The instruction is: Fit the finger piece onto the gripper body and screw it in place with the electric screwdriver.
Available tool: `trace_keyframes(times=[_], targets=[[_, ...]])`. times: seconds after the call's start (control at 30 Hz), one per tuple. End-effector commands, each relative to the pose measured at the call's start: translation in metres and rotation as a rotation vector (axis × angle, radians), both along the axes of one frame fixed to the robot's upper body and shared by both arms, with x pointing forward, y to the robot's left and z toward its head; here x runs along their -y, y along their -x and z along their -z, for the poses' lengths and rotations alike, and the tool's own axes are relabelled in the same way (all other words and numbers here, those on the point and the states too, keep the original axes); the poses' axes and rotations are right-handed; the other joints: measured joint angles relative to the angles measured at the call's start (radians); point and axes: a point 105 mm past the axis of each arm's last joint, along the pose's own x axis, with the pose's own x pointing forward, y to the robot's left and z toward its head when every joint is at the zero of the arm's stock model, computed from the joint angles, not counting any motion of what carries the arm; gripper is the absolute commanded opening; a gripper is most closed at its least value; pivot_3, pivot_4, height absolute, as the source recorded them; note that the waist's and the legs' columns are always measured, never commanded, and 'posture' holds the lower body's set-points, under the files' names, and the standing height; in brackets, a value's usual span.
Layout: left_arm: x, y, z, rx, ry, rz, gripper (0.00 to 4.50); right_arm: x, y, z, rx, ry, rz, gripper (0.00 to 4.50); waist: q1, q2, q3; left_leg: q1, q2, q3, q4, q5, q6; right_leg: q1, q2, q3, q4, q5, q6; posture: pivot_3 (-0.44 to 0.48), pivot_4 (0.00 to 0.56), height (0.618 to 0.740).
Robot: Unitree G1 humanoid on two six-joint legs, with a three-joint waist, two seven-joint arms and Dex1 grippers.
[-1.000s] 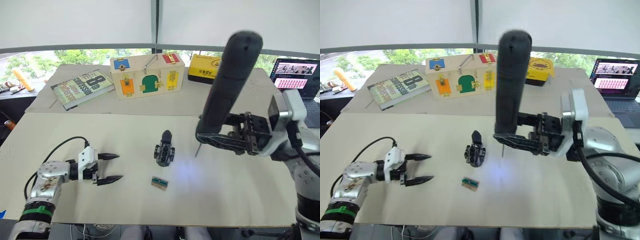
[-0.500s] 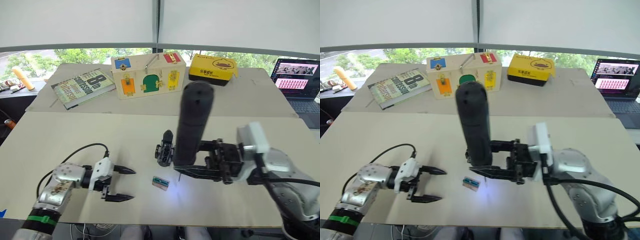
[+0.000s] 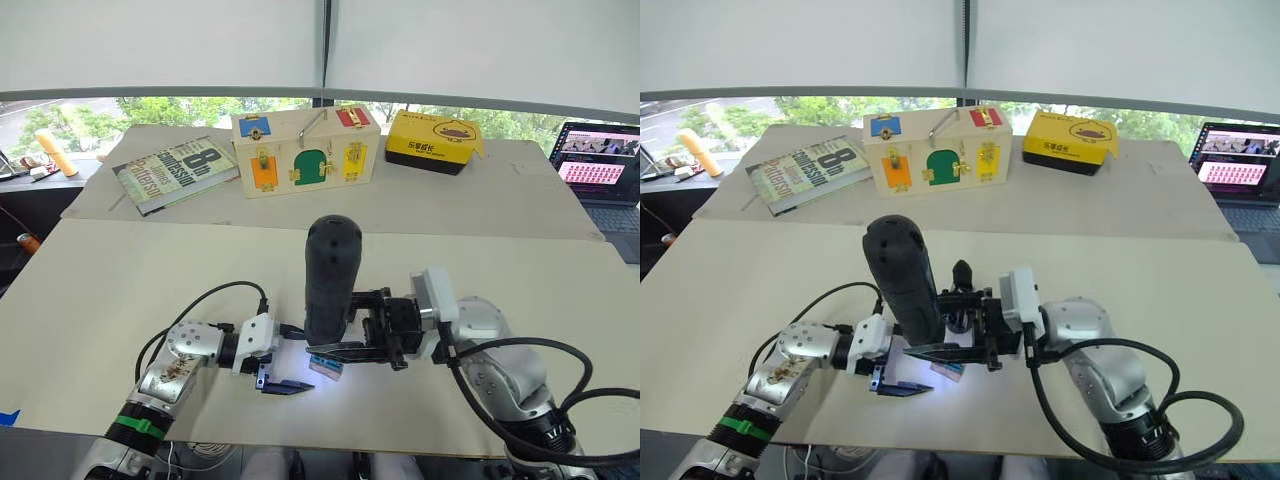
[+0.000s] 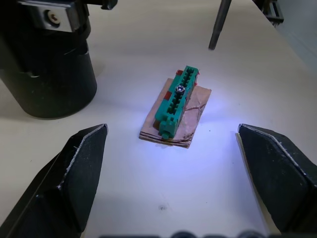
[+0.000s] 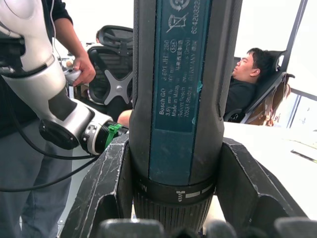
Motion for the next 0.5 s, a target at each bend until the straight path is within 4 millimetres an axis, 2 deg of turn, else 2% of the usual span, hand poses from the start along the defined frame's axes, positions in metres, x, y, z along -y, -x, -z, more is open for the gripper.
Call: trace_keyframes(times=[0.03,0.23,0.5], targets=[[0.004,0.006,0.013,-0.043,-0.019,0.015,4.46,-0.001,0.003,-0.008,0.069,-0.03,-0.016,1.91,0.0,0.0,0.0,0.0,0.0,0.0,0.0,0.0,0.0,0.0,0.0,0.0,0.0,0.0,0.0,0.0,0.15,0.74],[0.007,0.006,0.017,-0.047,-0.009,0.014,4.46,0.001,-0.001,0.002,0.072,-0.002,-0.003,1.91,0.002,0.0,0.0,0.0,0.0,0.0,0.0,0.0,0.0,0.0,-0.001,0.0,0.0,0.0,0.0,0.0,0.15,0.74],[0.011,0.007,0.017,-0.062,0.002,0.021,4.46,0.004,-0.004,0.003,0.085,0.005,0.002,1.91,0.003,0.001,0.0,0.001,0.0,0.0,0.001,0.0,0.001,0.001,-0.002,0.0,0.0,0.0,0.001,0.0,0.15,0.74]])
